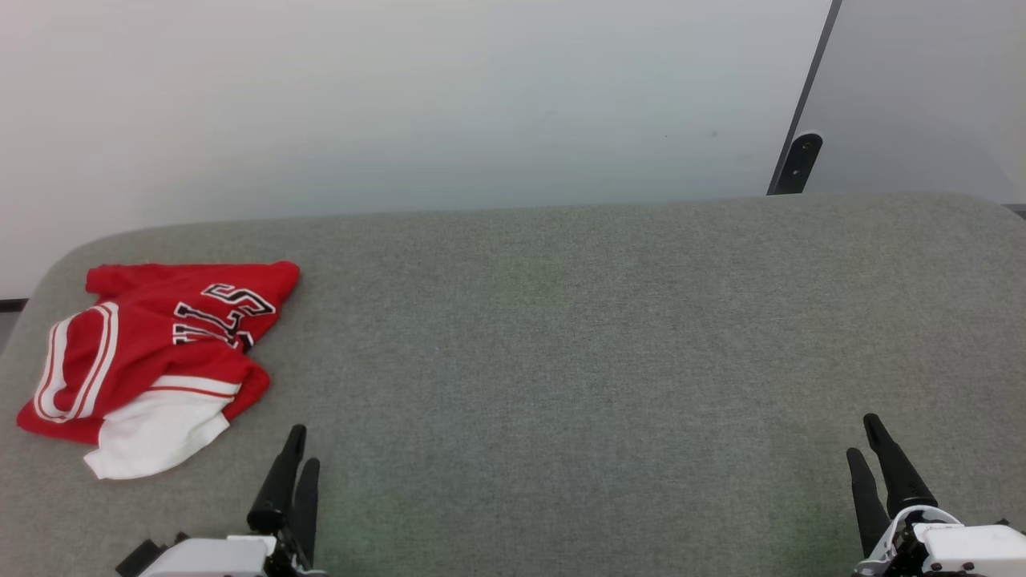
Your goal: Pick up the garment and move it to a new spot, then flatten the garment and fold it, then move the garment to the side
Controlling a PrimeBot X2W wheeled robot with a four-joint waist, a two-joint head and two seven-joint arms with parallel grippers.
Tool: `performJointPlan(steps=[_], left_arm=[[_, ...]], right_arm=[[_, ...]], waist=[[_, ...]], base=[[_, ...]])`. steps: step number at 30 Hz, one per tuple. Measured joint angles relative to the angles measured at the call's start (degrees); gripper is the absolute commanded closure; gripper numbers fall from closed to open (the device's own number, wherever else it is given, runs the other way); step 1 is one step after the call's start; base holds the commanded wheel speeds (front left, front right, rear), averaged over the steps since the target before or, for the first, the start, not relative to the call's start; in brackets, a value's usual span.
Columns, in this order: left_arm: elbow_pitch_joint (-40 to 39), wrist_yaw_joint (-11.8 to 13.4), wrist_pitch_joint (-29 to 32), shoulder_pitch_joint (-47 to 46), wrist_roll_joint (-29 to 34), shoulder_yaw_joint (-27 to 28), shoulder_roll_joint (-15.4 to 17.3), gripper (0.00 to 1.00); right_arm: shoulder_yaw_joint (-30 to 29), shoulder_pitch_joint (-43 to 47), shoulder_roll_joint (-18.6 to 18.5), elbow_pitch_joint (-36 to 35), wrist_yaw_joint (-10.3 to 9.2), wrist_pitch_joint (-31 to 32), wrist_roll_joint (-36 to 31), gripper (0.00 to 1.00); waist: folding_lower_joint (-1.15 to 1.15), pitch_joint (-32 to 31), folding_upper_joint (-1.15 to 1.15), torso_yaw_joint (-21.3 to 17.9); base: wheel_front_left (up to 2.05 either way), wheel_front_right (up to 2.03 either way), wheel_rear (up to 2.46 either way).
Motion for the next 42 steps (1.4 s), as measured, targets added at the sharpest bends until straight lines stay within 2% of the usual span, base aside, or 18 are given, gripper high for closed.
performJointPlan(steps=[9, 21, 35, 42], left_arm=[[-1.67, 0.0, -2.59, 1.08, 4.46, -1.93, 0.75, 0.0], [-3.52, 0.01, -5.58, 2.48, 17.82, -2.6, 0.89, 0.0], [-5.71, 0.79, -8.6, 3.93, 35.4, -3.36, 0.63, 0.0], [-6.67, 2.04, -10.05, 4.54, 43.37, -3.79, 0.63, 0.0]], right_arm=[[2.34, 0.76, -0.52, -1.45, 0.0, -2.46, -3.76, 0.0], [4.81, 2.08, -1.12, -2.87, 0.0, -5.13, -12.83, 0.0], [6.26, 2.93, -2.3, -5.28, 0.0, -7.23, -30.15, 0.0], [6.57, 3.73, -2.33, -6.76, 0.0, -8.13, -38.96, 0.0]], waist=[[0.0, -0.04, 0.0, 0.09], [0.0, -0.12, 0.0, 0.39], [0.0, 0.23, 0.0, 0.52], [0.0, 0.3, 0.0, 0.49]], base=[[0.0, 0.0, 0.0], [0.0, 0.0, 0.0], [0.0, 0.0, 0.0], [0.0, 0.0, 0.0]])
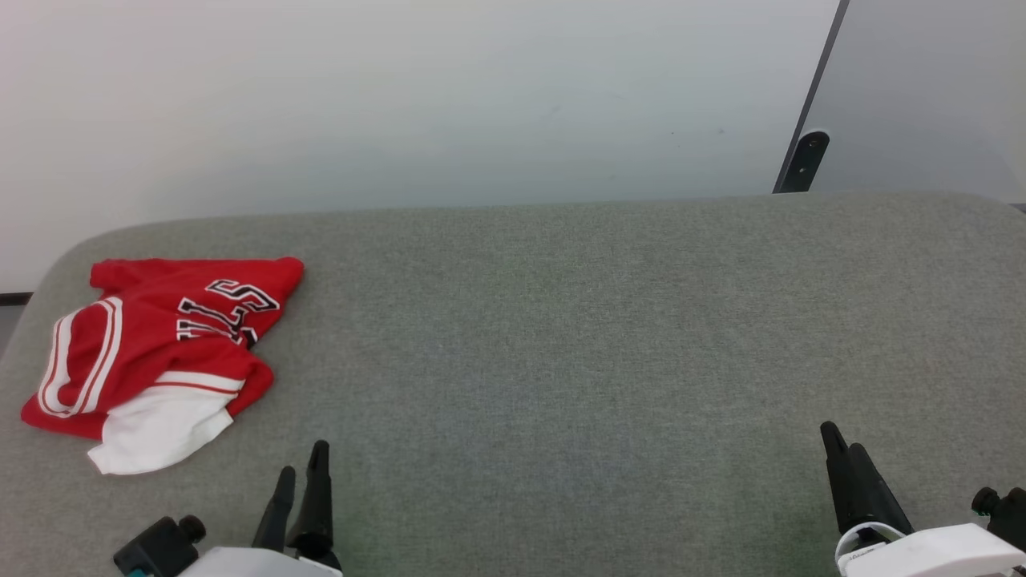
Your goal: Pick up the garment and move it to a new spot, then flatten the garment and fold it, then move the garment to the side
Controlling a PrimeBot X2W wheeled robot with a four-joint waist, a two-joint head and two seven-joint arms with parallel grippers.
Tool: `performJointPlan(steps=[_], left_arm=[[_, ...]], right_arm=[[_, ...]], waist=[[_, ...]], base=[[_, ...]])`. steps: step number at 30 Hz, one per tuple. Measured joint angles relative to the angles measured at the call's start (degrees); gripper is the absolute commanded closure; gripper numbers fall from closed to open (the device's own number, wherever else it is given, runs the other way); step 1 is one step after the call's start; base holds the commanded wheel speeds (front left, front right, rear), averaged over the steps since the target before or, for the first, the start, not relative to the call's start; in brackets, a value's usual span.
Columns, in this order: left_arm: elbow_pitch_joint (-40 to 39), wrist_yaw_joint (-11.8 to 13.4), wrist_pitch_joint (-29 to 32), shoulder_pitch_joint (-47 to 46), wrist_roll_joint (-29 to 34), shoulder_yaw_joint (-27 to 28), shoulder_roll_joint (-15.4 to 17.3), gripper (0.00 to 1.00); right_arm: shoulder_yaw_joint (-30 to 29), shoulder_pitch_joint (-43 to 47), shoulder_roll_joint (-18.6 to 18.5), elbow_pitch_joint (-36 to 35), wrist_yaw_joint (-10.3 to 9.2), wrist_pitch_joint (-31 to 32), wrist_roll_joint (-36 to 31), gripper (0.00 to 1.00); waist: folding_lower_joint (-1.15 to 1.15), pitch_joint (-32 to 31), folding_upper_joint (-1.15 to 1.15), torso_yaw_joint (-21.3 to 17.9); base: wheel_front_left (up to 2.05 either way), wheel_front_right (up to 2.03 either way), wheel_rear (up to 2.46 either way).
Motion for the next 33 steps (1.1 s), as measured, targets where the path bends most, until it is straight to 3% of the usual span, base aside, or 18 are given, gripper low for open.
performJointPlan(steps=[15, 33], left_arm=[[-1.77, 1.55, -2.55, 1.43, 13.55, -2.31, 0.62, 0.0], [-3.35, 2.68, -5.27, 2.99, 24.18, -4.36, 1.23, 0.0]], right_arm=[[0.98, 1.57, -0.18, -1.75, 0.0, -1.0, -12.68, 0.0], [0.93, 2.87, -0.01, -3.97, 0.0, -2.64, -23.86, 0.0]], waist=[[0.0, -0.12, 0.0, 0.1], [0.0, -0.03, 0.0, -0.05]], base=[[0.0, 0.0, 0.0], [0.0, 0.0, 0.0]])
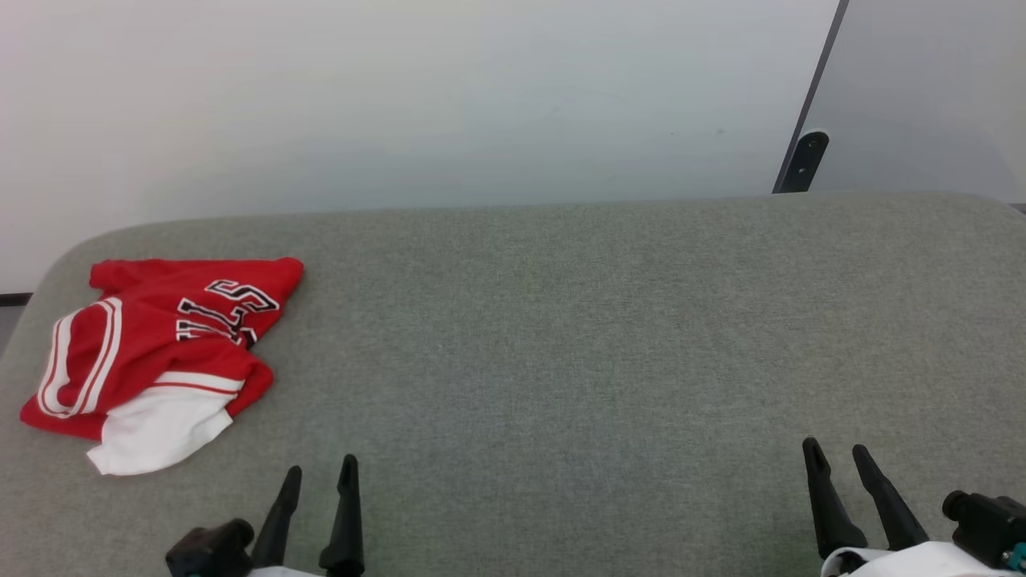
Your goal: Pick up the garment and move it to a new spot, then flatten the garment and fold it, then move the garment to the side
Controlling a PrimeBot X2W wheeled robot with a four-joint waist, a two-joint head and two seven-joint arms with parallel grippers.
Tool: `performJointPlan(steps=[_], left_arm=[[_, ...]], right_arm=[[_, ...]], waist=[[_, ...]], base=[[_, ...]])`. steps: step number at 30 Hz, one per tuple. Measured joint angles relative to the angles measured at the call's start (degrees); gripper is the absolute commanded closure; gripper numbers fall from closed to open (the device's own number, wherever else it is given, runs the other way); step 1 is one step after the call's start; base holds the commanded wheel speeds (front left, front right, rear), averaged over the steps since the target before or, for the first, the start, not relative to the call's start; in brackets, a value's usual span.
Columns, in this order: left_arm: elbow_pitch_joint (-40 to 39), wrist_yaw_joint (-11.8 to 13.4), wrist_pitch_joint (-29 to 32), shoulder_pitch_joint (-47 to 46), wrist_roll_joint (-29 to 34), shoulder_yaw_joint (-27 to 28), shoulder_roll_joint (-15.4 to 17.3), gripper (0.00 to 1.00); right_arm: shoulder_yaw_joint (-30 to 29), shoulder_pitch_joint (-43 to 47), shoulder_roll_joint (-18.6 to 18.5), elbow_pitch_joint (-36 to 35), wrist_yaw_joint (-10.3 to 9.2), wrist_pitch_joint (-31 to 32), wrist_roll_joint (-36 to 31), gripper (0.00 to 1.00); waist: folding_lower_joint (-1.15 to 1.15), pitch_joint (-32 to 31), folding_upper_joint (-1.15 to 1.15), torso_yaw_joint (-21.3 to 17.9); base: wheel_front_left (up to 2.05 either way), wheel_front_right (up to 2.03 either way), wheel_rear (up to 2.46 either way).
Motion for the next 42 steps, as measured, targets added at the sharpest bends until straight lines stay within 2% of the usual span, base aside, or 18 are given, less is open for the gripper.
performJointPlan(steps=[17, 42], left_arm=[[-1.87, 0.07, -2.29, 1.34, 8.43, -0.97, 0.16, 0.0], [-2.01, -0.6, -5.14, 3.12, 18.12, -0.79, -0.22, 0.0]], right_arm=[[-0.66, 1.13, 0.75, -1.34, 0.01, -2.13, -8.82, 0.0], [-1.91, 2.27, 1.78, -1.41, 0.01, -5.93, -16.69, 0.0]], waist=[[0.0, 0.35, -0.01, -0.25], [0.0, 0.17, 0.0, -0.06]], base=[[0.0, 0.0, 0.0], [0.0, 0.0, 0.0]])
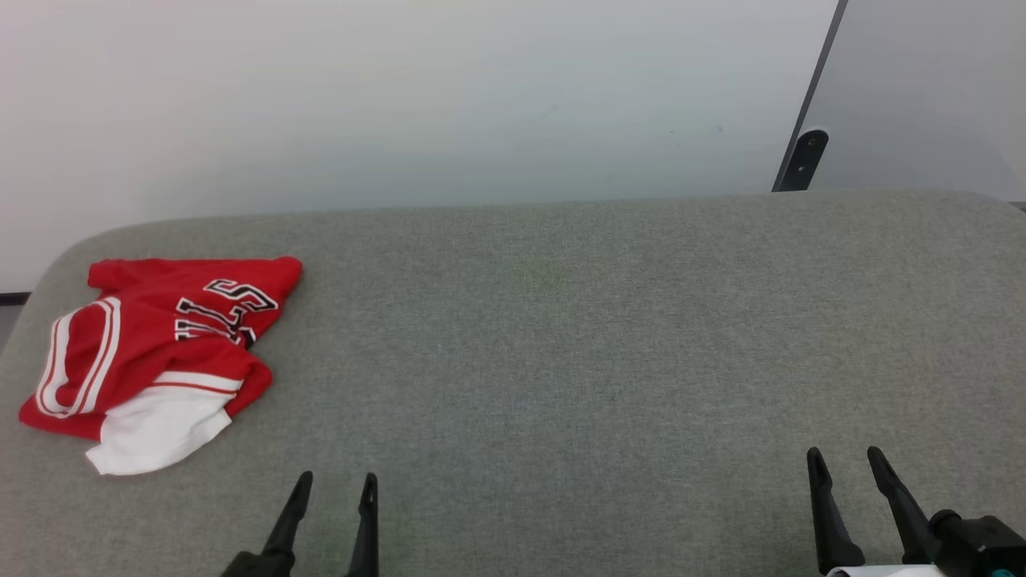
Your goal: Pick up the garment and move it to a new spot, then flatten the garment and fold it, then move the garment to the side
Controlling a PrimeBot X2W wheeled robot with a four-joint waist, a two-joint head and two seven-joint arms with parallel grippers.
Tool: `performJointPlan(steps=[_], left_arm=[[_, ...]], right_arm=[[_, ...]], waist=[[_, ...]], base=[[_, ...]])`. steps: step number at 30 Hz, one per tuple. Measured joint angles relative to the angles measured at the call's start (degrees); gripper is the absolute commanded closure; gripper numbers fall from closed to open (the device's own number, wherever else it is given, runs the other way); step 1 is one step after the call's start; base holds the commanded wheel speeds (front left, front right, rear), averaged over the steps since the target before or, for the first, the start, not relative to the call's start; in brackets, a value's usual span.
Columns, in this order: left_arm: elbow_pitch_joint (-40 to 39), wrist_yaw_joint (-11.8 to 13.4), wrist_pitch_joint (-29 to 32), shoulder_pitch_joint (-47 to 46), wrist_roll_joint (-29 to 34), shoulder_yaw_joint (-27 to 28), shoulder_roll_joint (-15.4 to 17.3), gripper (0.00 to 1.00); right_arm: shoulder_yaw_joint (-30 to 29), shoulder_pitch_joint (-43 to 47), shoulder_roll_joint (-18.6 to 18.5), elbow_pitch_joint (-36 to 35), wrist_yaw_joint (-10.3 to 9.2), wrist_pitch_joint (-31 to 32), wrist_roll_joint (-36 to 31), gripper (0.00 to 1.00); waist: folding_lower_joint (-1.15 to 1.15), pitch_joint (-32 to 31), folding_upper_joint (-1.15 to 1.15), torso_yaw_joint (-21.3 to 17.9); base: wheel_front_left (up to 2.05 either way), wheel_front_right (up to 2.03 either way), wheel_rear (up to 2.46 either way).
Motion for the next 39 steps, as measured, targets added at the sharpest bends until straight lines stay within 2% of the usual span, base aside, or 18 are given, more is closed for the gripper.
performJointPlan(steps=[11, 19, 26, 36, 39], left_arm=[[0.45, -0.93, -0.64, 0.44, 1.49, 0.4, -0.34, 0.0], [1.16, -0.67, -0.64, -0.13, 1.01, 0.23, -0.63, 0.0], [1.46, 0.23, -0.64, -0.16, 0.24, 0.08, -0.8, 0.0], [2.38, 2.26, -0.64, 0.92, -1.35, -0.54, -0.91, 0.0], [0.81, 4.17, -0.64, 1.68, -3.43, 0.0, -0.88, 0.0]], right_arm=[[0.09, 0.04, 0.15, 0.48, 0.0, -0.76, -1.32, 0.0], [1.63, 0.07, 0.21, 0.05, 0.0, -0.4, -0.67, 0.0], [2.53, 0.04, -0.16, -0.44, 0.0, 0.7, -0.25, 0.0], [7.05, -1.66, -1.77, -0.4, 0.0, 2.52, 0.42, 0.0], [10.4, -4.54, -2.71, -0.23, 0.0, 3.63, 0.65, 0.0]], waist=[[0.0, -0.35, 0.0, 0.12], [0.0, -0.49, 0.0, 3.43], [0.0, -0.35, 0.0, 9.35], [0.0, -0.42, 0.0, 21.0], [0.0, -0.22, 0.0, 24.34]], base=[[0.0, 0.0, 0.0], [0.0, 0.0, 0.0], [0.0, 0.0, 0.0], [0.0, 0.0, 0.0], [0.0, 0.0, 0.0]])
